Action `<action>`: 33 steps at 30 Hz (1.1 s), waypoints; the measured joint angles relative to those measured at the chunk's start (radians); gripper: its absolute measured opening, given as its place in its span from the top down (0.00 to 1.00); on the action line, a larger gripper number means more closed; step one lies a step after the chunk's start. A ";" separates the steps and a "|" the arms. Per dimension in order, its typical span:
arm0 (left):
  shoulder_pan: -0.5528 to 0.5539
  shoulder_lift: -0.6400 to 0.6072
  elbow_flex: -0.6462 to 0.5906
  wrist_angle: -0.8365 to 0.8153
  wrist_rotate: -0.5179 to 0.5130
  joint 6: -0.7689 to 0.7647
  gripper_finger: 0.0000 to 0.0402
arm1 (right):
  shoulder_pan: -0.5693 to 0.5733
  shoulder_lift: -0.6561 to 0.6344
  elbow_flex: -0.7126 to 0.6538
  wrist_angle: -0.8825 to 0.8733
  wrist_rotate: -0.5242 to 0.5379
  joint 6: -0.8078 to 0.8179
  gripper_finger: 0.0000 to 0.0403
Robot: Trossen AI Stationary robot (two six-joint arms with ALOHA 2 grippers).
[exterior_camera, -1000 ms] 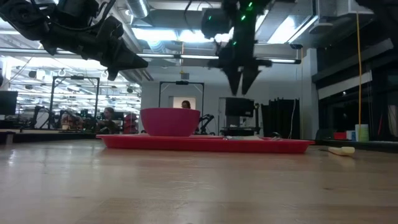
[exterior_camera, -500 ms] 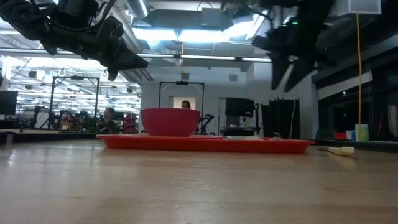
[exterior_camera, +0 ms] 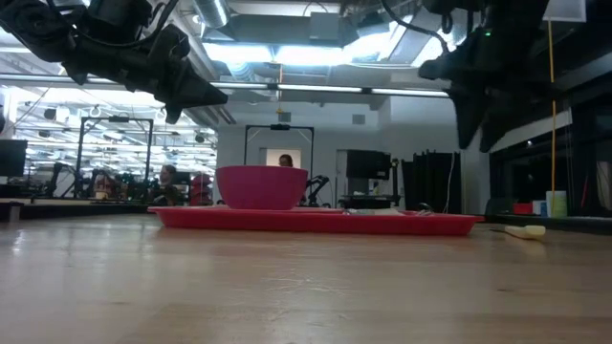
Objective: Set up tray
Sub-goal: Put the yellow knife on the right of the orange fork on the red serving tray
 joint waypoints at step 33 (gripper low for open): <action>0.000 0.000 0.000 0.022 0.155 0.142 0.99 | -0.076 0.000 -0.278 0.113 -0.173 0.286 0.60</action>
